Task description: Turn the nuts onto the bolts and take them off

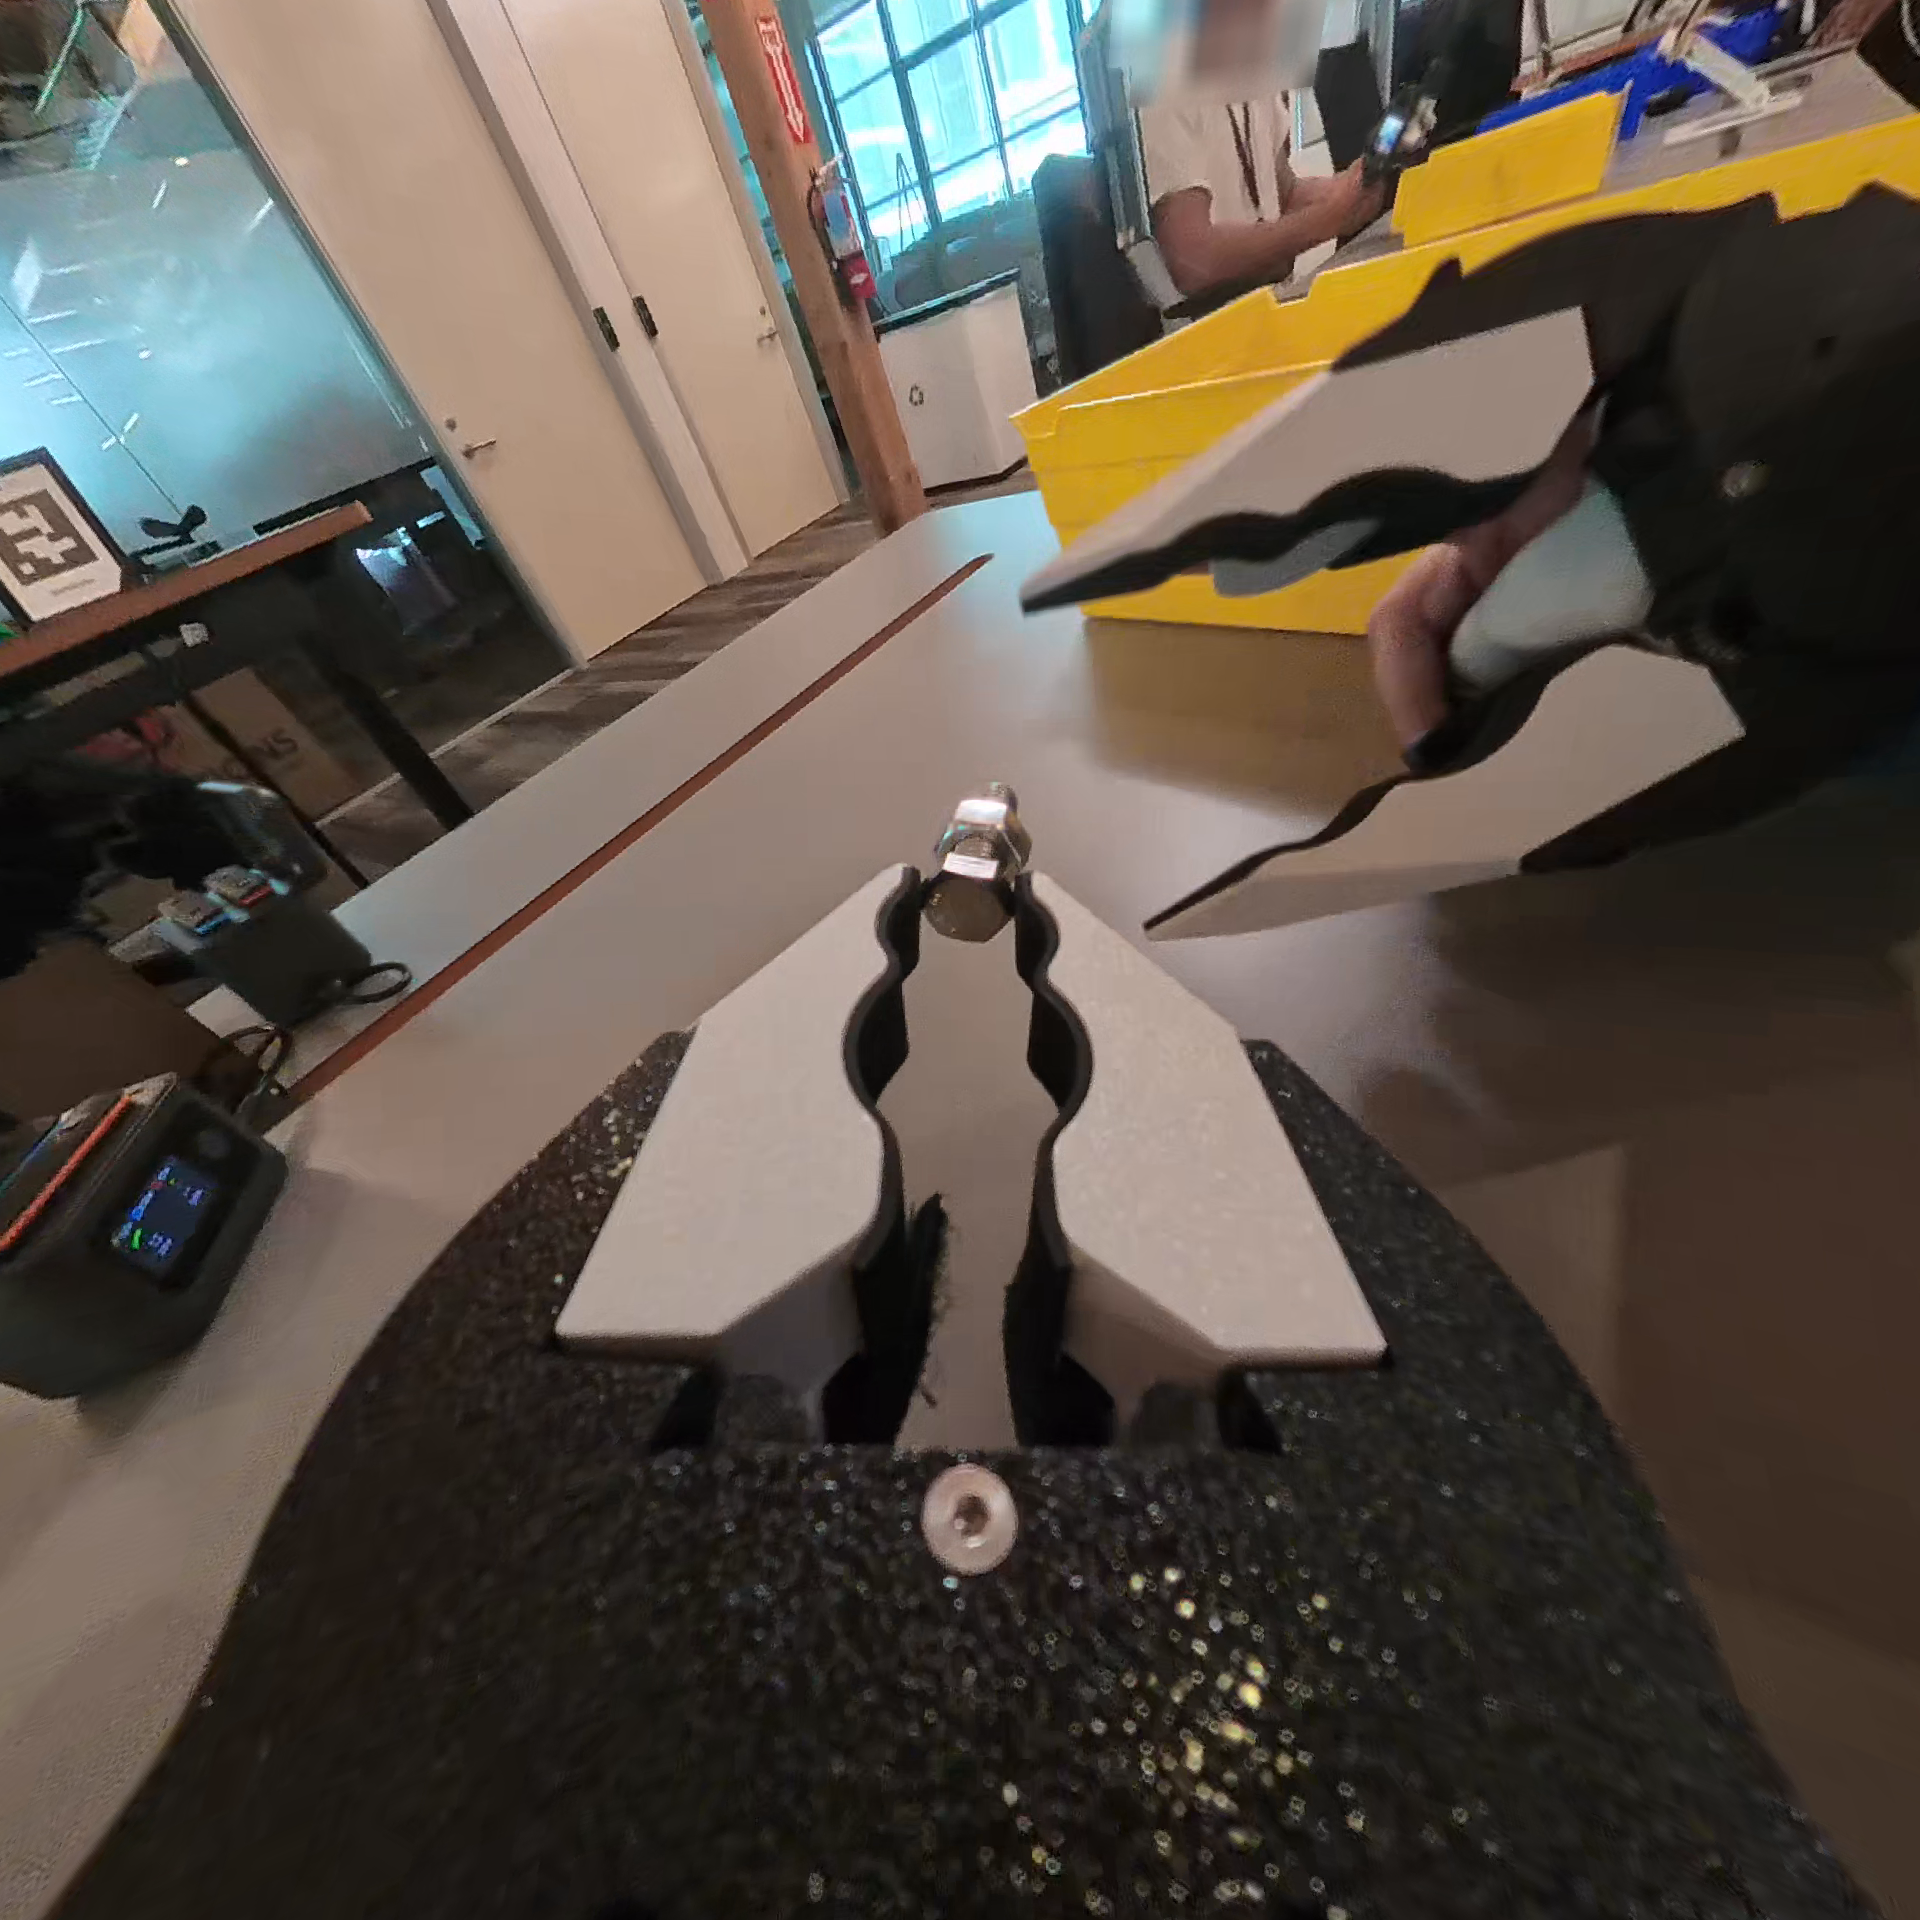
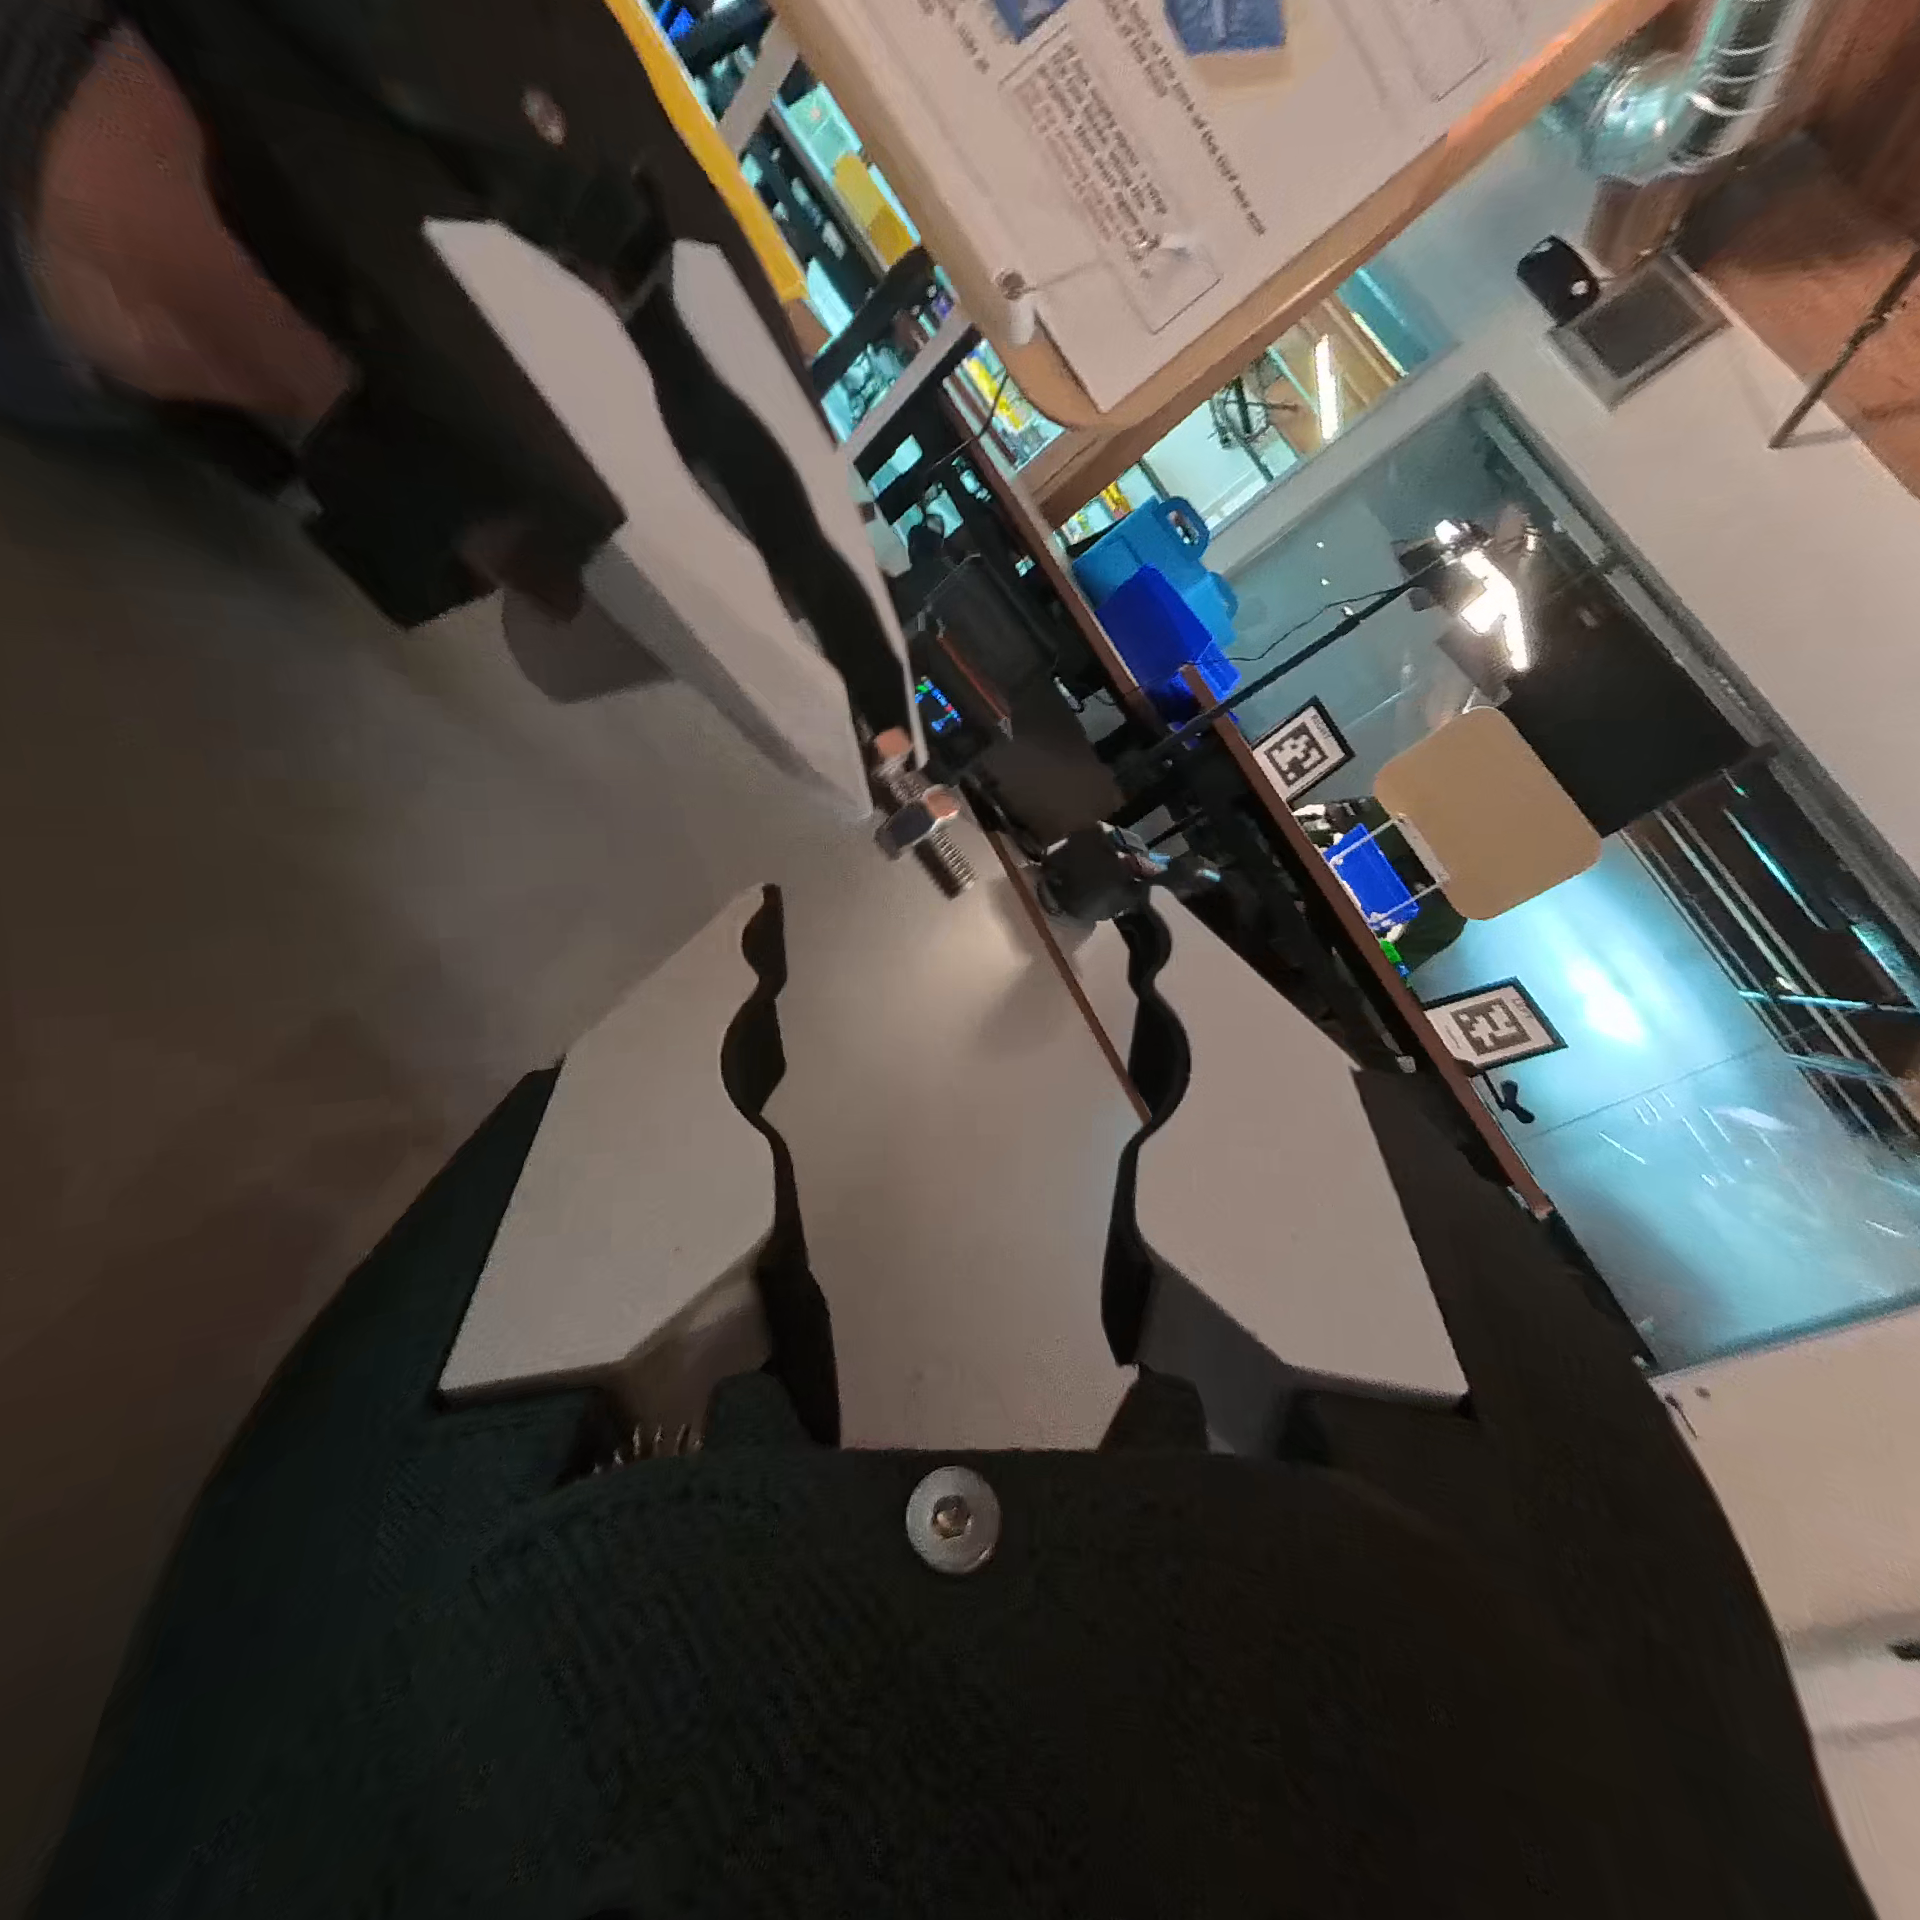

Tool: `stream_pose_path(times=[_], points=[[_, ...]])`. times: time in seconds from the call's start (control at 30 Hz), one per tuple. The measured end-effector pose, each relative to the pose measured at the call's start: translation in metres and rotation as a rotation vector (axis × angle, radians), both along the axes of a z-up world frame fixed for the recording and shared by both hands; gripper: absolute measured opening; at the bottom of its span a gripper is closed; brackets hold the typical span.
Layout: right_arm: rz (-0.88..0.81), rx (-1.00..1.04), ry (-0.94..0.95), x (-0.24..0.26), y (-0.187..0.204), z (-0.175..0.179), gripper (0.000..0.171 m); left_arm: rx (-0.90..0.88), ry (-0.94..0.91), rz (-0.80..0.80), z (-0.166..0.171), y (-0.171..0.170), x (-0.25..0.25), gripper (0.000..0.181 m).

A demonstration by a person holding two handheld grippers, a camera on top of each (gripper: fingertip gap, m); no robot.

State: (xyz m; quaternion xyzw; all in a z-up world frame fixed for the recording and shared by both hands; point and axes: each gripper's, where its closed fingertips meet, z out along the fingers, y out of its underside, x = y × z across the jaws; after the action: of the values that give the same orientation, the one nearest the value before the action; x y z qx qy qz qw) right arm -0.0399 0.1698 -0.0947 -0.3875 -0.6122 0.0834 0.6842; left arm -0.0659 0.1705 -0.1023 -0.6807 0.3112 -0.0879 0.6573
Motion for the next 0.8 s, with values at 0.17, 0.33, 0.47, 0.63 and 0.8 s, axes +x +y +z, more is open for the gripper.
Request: stream_pose_path(times=[0.17,0.33,0.47,0.63,0.8], points=[[-0.010,0.096,-0.133,-0.009,-0.008,-0.017,0.064,-0.030,0.025,-0.006,-0.006,-0.001,0.005,0.016],[-0.039,0.234,-0.214,-0.019,-0.012,-0.026,0.063,-0.038,0.050,-0.043,-0.009,-0.005,0.014,0.016],[-0.040,0.273,-0.256,-0.023,-0.013,-0.033,0.064,-0.031,0.003,-0.045,-0.004,-0.005,0.015,0.016],[-0.035,0.297,-0.240,-0.023,-0.016,-0.029,0.058,-0.058,-0.133,0.025,0.005,0.002,-0.007,0.016],[-0.051,0.297,-0.218,-0.023,-0.013,-0.026,0.063,-0.054,0.015,-0.062,-0.008,-0.007,0.017,0.015]])
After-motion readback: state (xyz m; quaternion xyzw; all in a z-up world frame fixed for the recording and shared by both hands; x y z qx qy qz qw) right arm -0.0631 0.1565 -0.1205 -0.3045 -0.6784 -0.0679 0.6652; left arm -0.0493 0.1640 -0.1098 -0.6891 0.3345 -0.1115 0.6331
